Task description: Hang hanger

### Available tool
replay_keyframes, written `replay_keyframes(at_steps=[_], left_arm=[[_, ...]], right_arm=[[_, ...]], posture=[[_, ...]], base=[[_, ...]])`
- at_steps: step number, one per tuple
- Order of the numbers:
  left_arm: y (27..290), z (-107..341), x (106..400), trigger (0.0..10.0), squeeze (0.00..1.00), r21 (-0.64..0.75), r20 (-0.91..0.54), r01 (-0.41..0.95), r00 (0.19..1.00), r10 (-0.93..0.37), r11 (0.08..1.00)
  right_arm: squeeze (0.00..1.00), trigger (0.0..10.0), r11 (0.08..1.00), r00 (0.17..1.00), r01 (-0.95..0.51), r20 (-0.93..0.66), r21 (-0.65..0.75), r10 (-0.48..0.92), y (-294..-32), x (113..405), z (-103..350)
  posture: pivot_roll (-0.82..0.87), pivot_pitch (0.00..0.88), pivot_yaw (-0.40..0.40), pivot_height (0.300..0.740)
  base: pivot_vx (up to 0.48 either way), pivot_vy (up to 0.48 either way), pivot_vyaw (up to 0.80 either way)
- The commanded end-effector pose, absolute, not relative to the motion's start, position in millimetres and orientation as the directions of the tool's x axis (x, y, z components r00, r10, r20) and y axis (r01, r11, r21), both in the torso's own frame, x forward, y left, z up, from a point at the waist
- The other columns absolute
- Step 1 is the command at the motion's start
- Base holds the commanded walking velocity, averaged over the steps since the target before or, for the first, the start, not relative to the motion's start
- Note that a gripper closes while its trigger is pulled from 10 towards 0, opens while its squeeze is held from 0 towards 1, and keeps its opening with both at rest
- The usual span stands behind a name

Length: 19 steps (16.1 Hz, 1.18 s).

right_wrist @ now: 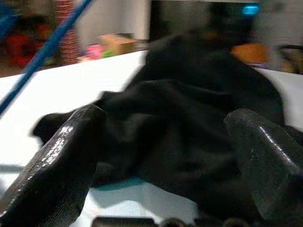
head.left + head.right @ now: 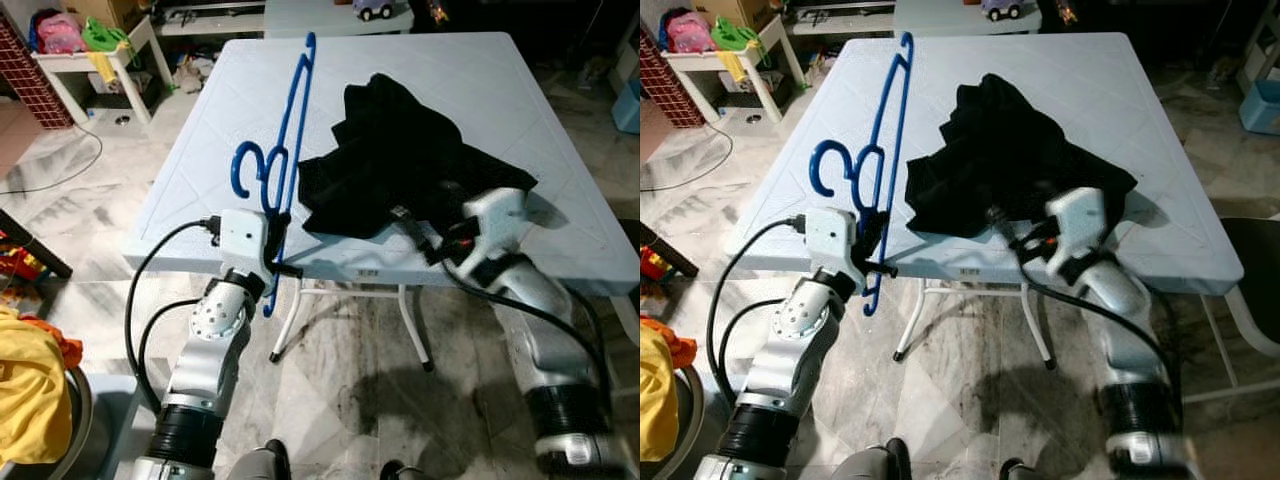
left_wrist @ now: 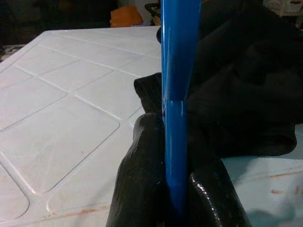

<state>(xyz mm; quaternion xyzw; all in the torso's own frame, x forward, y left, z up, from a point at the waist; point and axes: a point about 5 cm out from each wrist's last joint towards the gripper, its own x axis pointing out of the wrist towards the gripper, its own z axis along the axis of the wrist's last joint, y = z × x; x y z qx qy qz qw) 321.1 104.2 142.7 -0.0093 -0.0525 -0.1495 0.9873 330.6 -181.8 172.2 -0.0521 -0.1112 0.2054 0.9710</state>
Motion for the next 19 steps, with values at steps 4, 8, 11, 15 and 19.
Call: replay_keyframes(at_steps=[4, 8, 11, 15, 19], left_arm=[[121, 129, 315, 10.0, 0.0, -0.028, 0.08, 0.262, 0.963, -0.259, 0.965], [136, 113, 310, 10.0, 0.0, -0.002, 0.023, 0.223, 0.975, -0.223, 0.975], [133, 106, 309, 10.0, 0.0, 0.008, 0.0, 0.254, 0.967, -0.254, 0.967], [122, 100, 311, 10.0, 0.0, 0.003, -0.008, 0.281, 0.96, -0.281, 0.96], [118, 93, 314, 10.0, 0.0, -0.016, -0.026, 0.277, 0.96, -0.277, 0.961]], right_arm=[[0.0, 10.0, 0.996, 0.971, -0.048, 0.23, -0.07, 0.063, -218, 305, 158], [0.0, 10.0, 0.996, 0.982, -0.01, 0.188, -0.087, 0.027, -207, 291, 147], [0.0, 10.0, 0.998, 0.984, -0.042, 0.174, -0.046, 0.049, -193, 283, 140], [0.0, 10.0, 0.999, 0.99, -0.031, 0.135, 0.013, 0.029, -182, 282, 131], [0.0, 10.0, 0.999, 0.992, -0.049, 0.115, 0.021, 0.047, -178, 289, 129]], posture=[[-0.07, 0.073, 0.054, 0.74], [-0.1, 0.057, 0.054, 0.74], [-0.1, 0.036, 0.054, 0.74], [-0.1, 0.0, 0.041, 0.74], [-0.09, 0.0, 0.017, 0.74]], base=[[0.0, 0.0, 0.0], [0.0, 0.0, 0.0], [0.0, 0.0, 0.0], [0.0, 0.0, 0.0], [0.0, 0.0, -0.52]])
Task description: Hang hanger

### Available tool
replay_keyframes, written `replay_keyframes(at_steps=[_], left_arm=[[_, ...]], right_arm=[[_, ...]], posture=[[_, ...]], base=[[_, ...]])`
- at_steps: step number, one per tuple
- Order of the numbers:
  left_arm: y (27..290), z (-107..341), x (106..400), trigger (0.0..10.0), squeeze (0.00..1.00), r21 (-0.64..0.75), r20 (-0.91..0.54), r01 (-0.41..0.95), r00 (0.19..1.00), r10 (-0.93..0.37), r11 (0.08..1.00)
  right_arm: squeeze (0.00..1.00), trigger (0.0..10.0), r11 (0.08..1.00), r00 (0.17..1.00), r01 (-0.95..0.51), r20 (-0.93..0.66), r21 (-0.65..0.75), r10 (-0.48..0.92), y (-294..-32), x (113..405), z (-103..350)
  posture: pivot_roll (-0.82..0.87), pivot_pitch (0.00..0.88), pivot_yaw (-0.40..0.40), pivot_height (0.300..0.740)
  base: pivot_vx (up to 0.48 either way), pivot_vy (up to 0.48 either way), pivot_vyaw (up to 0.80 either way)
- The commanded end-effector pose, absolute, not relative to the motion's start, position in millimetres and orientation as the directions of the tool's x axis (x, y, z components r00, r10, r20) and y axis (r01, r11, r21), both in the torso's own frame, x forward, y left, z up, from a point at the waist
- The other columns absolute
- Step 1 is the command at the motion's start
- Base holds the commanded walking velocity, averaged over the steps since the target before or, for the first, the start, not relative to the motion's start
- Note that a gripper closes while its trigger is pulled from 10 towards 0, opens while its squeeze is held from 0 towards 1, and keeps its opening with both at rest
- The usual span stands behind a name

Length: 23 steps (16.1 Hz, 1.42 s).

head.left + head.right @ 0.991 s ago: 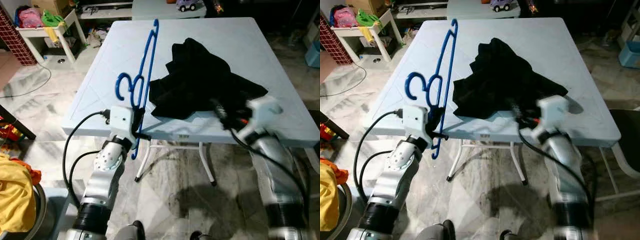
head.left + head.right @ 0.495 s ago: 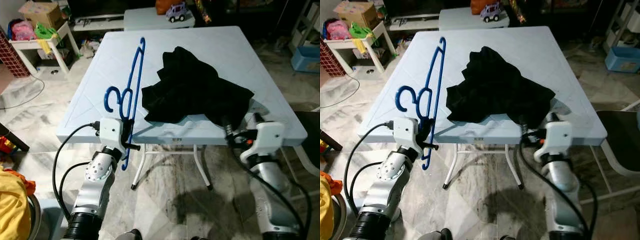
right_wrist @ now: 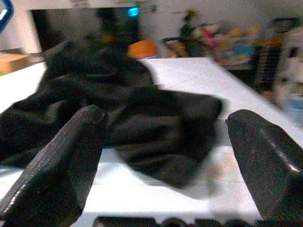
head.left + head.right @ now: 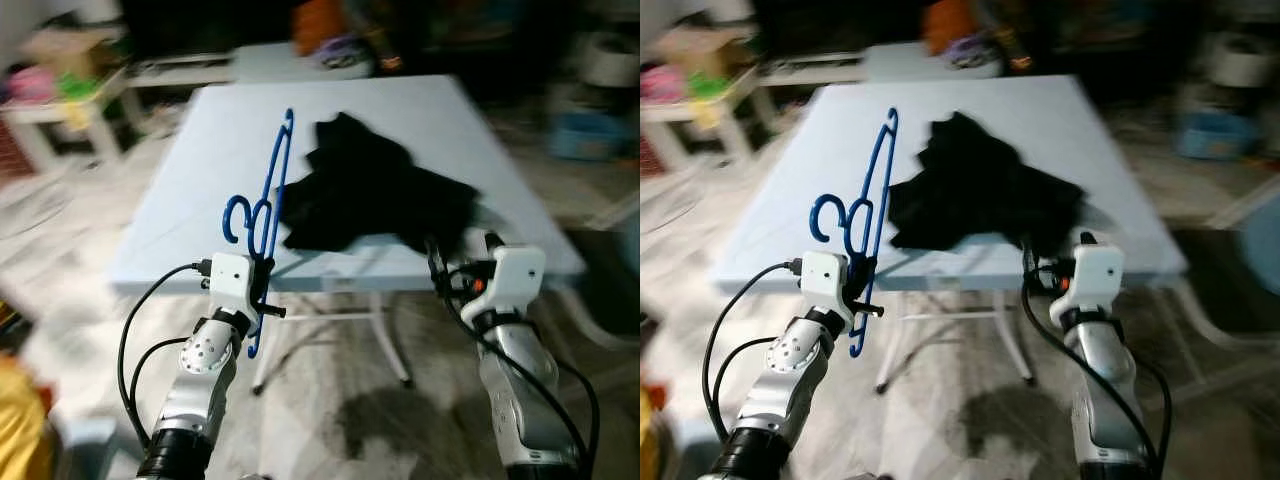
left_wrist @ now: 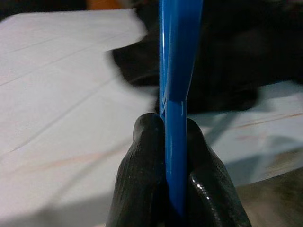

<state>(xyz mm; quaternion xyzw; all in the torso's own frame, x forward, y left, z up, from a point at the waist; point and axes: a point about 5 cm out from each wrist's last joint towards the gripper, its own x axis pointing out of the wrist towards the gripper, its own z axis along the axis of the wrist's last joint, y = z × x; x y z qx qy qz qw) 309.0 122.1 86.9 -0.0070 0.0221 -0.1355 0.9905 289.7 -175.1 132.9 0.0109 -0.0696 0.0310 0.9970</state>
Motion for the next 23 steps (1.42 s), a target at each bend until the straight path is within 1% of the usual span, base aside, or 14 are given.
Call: replay_keyframes(at_steps=[1, 4, 6, 7, 11, 16, 18, 20, 23], left_arm=[[117, 92, 314, 10.0, 0.0, -0.02, -0.028, 0.277, 0.96, -0.278, 0.961], [114, 87, 315, 10.0, 0.0, -0.029, -0.042, 0.288, 0.956, -0.289, 0.957], [113, 85, 316, 10.0, 0.0, -0.031, -0.042, 0.289, 0.956, -0.291, 0.957], [111, 83, 316, 10.0, 0.0, -0.039, -0.049, 0.289, 0.956, -0.29, 0.957], [106, 79, 317, 10.0, 0.0, -0.054, -0.066, 0.308, 0.948, -0.311, 0.95], [107, 91, 325, 10.0, 0.0, -0.057, -0.021, 0.29, 0.956, -0.292, 0.955], [106, 98, 330, 10.0, 0.0, -0.055, 0.0, 0.287, 0.958, -0.288, 0.956], [108, 102, 333, 10.0, 0.0, -0.058, 0.012, 0.275, 0.961, -0.275, 0.96], [109, 103, 333, 10.0, 0.0, -0.054, 0.016, 0.275, 0.961, -0.275, 0.96]], right_arm=[[0.0, 10.0, 0.998, 0.992, -0.051, 0.115, 0.025, 0.048, -177, 290, 129], [0.0, 10.0, 0.997, 0.995, -0.043, 0.088, 0.072, 0.037, -173, 292, 120], [0.0, 10.0, 0.996, 0.997, -0.04, 0.068, 0.083, 0.035, -169, 289, 113], [0.0, 10.0, 0.993, 0.999, -0.03, 0.044, 0.112, 0.025, -167, 287, 105], [0.0, 10.0, 0.993, 1.0, 0.001, -0.025, 0.118, 0.002, -168, 287, 92], [0.0, 10.0, 0.992, 1.0, 0.004, 0.006, 0.123, -0.005, -172, 291, 101], [0.0, 10.0, 0.993, 1.0, -0.006, 0.013, 0.115, 0.004, -172, 295, 104], [0.0, 10.0, 0.991, 0.998, -0.061, 0.004, 0.12, 0.061, -163, 300, 105], [0.0, 10.0, 0.985, 0.995, -0.097, -0.002, 0.143, 0.098, -154, 297, 104]], posture=[[-0.09, 0.0, 0.015, 0.74], [-0.09, 0.0, 0.016, 0.74], [-0.09, 0.0, 0.02, 0.74], [-0.08, 0.0, 0.024, 0.74], [-0.09, 0.0, 0.025, 0.74], [-0.1, 0.0, 0.035, 0.74], [-0.1, 0.0, 0.047, 0.74], [-0.1, 0.004, 0.053, 0.74], [-0.1, 0.033, 0.058, 0.74]], base=[[0.0, 0.0, -0.8], [0.0, 0.0, 0.0], [0.0, 0.0, 0.0], [0.0, 0.0, 0.0], [-0.252, 0.0, 0.0], [-0.269, 0.0, 0.0], [-0.343, 0.0, 0.0], [-0.343, 0.0, 0.0], [-0.31, 0.0, 0.0]])
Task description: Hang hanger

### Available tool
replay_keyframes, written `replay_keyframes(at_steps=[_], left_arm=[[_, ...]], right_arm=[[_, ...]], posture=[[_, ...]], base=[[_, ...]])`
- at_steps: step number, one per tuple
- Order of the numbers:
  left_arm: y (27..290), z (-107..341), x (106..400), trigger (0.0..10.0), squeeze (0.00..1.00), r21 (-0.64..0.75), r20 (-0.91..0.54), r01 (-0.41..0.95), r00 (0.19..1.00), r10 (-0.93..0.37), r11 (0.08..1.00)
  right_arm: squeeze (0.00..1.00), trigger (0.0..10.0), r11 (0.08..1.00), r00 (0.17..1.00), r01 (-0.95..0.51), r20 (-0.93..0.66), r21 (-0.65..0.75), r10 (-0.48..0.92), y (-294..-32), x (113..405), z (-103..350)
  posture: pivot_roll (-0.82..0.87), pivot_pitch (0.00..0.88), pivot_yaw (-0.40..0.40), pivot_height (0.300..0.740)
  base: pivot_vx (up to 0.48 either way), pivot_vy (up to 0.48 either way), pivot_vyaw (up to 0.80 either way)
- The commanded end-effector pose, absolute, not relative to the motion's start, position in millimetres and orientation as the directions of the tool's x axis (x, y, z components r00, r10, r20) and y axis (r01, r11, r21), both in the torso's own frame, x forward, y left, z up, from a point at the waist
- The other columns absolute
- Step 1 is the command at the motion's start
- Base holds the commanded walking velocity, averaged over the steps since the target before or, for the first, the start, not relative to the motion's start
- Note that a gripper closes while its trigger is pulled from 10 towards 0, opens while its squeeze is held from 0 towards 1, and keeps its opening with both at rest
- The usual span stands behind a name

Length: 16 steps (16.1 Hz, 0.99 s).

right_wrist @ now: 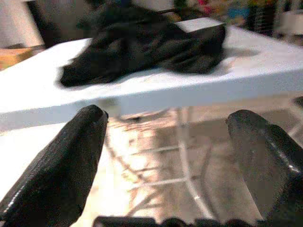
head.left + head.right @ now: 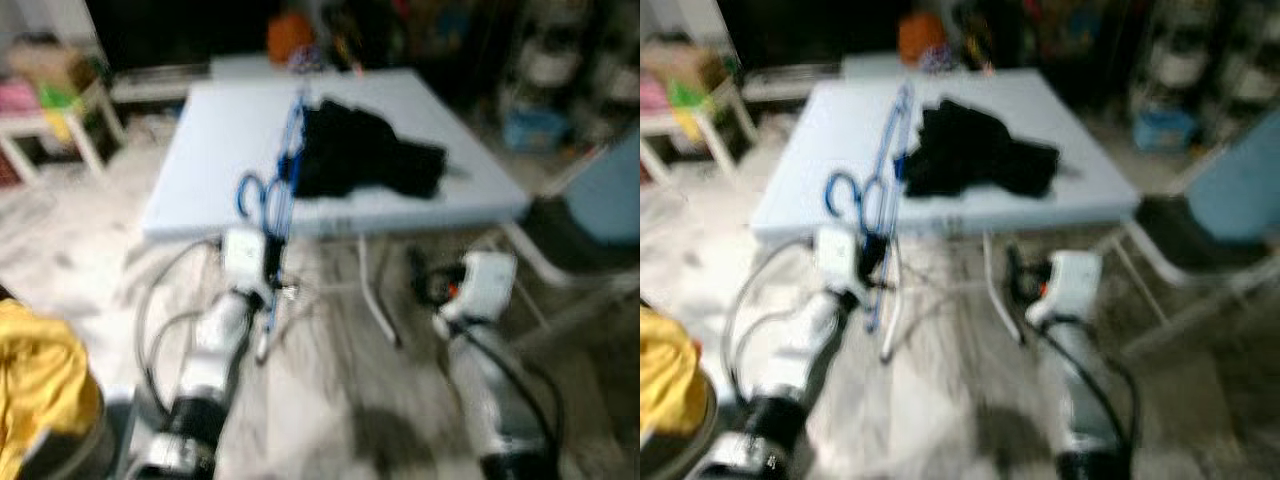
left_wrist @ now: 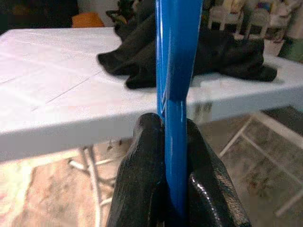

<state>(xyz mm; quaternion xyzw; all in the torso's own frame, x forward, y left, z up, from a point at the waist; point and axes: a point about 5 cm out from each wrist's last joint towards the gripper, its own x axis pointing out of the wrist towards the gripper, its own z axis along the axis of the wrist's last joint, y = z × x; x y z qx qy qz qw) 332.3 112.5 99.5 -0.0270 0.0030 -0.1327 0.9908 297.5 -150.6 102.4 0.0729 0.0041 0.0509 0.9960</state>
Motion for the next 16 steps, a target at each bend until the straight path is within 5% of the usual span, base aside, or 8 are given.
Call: replay_keyframes(at_steps=[1, 6, 13, 16], left_arm=[[110, 103, 333, 10.0, 0.0, -0.053, 0.017, 0.275, 0.961, -0.275, 0.96], [113, 92, 325, 10.0, 0.0, -0.034, -0.038, 0.302, 0.952, -0.303, 0.953], [139, 82, 332, 10.0, 0.0, 0.037, -0.171, 0.306, 0.94, -0.296, 0.951], [132, 74, 329, 10.0, 0.0, 0.026, -0.249, 0.514, 0.834, -0.493, 0.857]], right_arm=[[0.0, 10.0, 0.98, 0.991, -0.13, -0.016, 0.151, 0.133, -148, 294, 101], [0.0, 10.0, 0.973, 0.982, -0.181, -0.02, 0.142, 0.185, -142, 288, 96], [0.0, 10.0, 0.941, 0.942, -0.334, -0.05, -0.048, 0.331, -151, 278, 96], [0.0, 10.0, 0.91, 0.924, -0.382, -0.032, -0.162, 0.382, -152, 276, 100]], posture=[[-0.1, 0.048, 0.057, 0.74], [-0.09, 0.106, 0.058, 0.74], [-0.07, 0.154, 0.05, 0.74], [-0.07, 0.163, 0.063, 0.74]], base=[[-0.3, 0.0, 0.0], [-0.166, 0.0, 0.0], [0.0, 0.0, 0.0], [0.0, 0.0, 0.0]])
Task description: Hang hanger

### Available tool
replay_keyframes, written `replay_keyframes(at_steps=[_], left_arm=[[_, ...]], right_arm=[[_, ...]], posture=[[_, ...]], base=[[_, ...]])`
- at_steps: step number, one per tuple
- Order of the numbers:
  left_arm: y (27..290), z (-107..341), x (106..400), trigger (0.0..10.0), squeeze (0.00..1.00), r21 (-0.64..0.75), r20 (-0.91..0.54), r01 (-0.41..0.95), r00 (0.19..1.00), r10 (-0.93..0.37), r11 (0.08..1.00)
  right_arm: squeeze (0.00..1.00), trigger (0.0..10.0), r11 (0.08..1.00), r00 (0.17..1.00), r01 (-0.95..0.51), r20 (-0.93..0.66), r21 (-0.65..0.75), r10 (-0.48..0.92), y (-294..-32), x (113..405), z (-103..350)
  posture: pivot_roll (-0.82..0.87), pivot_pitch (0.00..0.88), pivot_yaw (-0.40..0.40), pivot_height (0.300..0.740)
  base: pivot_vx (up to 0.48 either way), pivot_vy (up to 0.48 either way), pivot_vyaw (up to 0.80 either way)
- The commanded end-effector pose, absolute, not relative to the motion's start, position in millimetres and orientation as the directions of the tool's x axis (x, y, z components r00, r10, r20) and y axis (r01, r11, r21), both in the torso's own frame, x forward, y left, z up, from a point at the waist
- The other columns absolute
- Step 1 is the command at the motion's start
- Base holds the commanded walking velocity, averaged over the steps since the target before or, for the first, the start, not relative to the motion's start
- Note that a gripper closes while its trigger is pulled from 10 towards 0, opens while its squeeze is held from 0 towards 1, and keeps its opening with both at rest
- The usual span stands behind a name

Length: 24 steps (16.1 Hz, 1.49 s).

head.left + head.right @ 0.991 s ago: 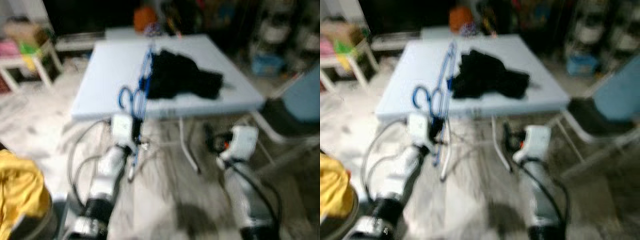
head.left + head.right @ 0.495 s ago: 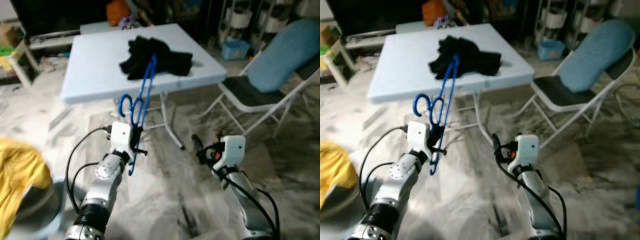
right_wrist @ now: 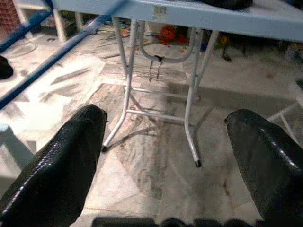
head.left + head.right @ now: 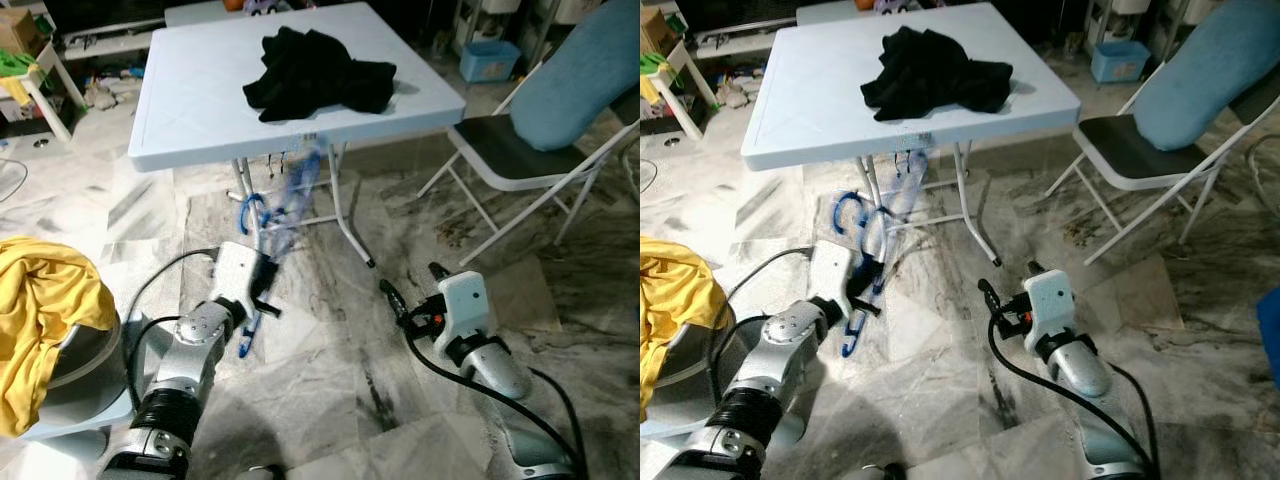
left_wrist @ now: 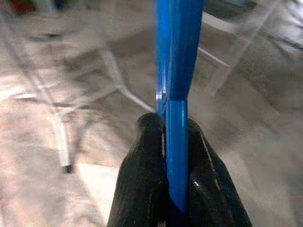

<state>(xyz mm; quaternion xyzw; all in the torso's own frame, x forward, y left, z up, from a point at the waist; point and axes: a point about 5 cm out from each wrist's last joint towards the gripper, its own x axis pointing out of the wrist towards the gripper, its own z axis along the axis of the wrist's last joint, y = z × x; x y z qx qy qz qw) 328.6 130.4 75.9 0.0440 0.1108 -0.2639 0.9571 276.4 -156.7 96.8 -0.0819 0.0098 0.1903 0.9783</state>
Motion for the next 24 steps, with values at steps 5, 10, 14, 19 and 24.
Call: replay_keyframes(at_steps=[5, 10, 14, 19, 24], left_arm=[[146, 54, 307, 10.0, 0.0, 0.053, -0.499, 0.845, 0.484, -0.719, 0.533], [159, 49, 302, 10.0, 0.0, 0.192, -0.653, 0.934, 0.35, -0.672, 0.301], [145, 41, 295, 10.0, 0.0, 0.282, -0.652, 0.94, 0.334, -0.681, 0.191], [121, 57, 313, 10.0, 0.0, 0.466, -0.575, 0.869, 0.44, -0.69, 0.166], [107, 75, 331, 10.0, 0.0, 0.597, -0.511, 0.785, 0.533, -0.674, 0.169]], right_arm=[[0.0, 10.0, 0.668, 0.767, -0.625, -0.161, -0.404, 0.621, -170, 270, 114], [0.0, 10.0, 0.319, 0.492, -0.85, -0.417, -0.419, 0.764, -178, 270, 128], [0.0, 10.0, 0.148, 0.308, -0.935, -0.53, -0.322, 0.79, -156, 278, 117], [0.0, 10.0, 0.103, 0.279, -0.947, -0.618, -0.306, 0.734, -144, 299, 105], [0.0, 0.0, 0.102, 0.443, -0.867, -0.661, -0.488, 0.606, -145, 334, 114]], posture=[[-0.09, 0.178, 0.084, 0.74], [-0.09, 0.194, 0.085, 0.74], [-0.08, 0.2, 0.072, 0.74], [-0.06, 0.21, 0.045, 0.74], [-0.07, 0.218, 0.035, 0.74]], base=[[0.0, 0.0, 0.0], [0.0, 0.0, 0.0], [0.0, 0.0, 0.0], [0.0, 0.0, 0.0], [0.0, 0.0, 0.0]])
